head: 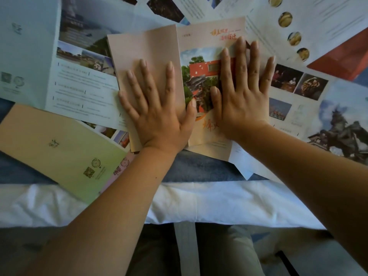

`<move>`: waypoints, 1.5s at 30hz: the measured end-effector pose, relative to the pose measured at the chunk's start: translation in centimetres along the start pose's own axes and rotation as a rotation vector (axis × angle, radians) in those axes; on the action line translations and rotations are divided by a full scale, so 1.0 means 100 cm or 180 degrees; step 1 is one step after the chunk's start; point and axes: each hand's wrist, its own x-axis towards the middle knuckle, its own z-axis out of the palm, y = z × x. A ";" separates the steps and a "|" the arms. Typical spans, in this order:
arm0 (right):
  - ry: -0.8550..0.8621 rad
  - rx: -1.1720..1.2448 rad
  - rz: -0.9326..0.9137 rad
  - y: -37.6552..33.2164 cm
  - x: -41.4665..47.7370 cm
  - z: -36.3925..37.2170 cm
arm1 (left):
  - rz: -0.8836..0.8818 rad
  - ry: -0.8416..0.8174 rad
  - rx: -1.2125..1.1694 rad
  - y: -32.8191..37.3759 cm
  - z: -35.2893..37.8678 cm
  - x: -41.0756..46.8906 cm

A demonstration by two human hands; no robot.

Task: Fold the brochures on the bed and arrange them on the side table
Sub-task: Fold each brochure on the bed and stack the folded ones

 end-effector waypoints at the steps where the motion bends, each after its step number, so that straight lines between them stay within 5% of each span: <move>1: -0.0008 -0.0025 0.0017 -0.002 -0.001 -0.001 | 0.0022 -0.0011 0.0010 -0.001 0.000 0.000; 26: -0.0328 0.0162 -0.0905 -0.168 0.005 0.007 | -0.0277 0.0093 -0.0017 -0.204 -0.008 -0.027; 45: -0.0249 0.0118 -0.0903 -0.168 0.003 0.014 | -0.0401 0.0148 -0.0825 -0.196 -0.014 -0.024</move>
